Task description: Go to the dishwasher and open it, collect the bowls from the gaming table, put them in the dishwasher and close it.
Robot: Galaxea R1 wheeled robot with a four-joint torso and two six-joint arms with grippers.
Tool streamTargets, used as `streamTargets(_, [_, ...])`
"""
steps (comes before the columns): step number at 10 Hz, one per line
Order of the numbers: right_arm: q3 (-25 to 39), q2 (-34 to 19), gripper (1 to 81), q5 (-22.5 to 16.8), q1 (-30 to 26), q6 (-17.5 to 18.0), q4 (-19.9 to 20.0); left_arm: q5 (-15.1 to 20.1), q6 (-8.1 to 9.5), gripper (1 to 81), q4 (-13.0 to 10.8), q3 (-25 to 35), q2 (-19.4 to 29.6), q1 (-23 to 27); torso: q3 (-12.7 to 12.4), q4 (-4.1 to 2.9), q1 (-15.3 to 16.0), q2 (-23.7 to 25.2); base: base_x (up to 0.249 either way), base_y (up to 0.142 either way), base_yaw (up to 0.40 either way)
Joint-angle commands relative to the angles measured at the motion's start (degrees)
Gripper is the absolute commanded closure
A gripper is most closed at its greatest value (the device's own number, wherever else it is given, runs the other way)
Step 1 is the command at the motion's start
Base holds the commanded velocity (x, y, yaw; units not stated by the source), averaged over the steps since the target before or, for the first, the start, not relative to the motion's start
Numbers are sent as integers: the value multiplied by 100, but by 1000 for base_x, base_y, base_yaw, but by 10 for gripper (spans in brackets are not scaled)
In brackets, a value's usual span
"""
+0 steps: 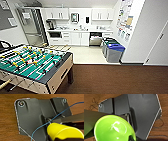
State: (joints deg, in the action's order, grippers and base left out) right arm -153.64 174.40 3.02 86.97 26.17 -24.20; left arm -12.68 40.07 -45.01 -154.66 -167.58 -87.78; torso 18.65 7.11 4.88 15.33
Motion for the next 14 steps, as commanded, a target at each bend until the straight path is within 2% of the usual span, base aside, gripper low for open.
streamTargets(1, [46, 1, 811, -275, -166, -16, -41, 187, -43, 811, -69, -3, 32, 143, 0, 0, 0, 0, 149, -74, 0])
streamTargets(14, [46, 10, 811, -276, -210, -7, -32, 187, -34, 811, -70, -3, 40, 143, -2, 0, -9, 0, 150, -75, 0])
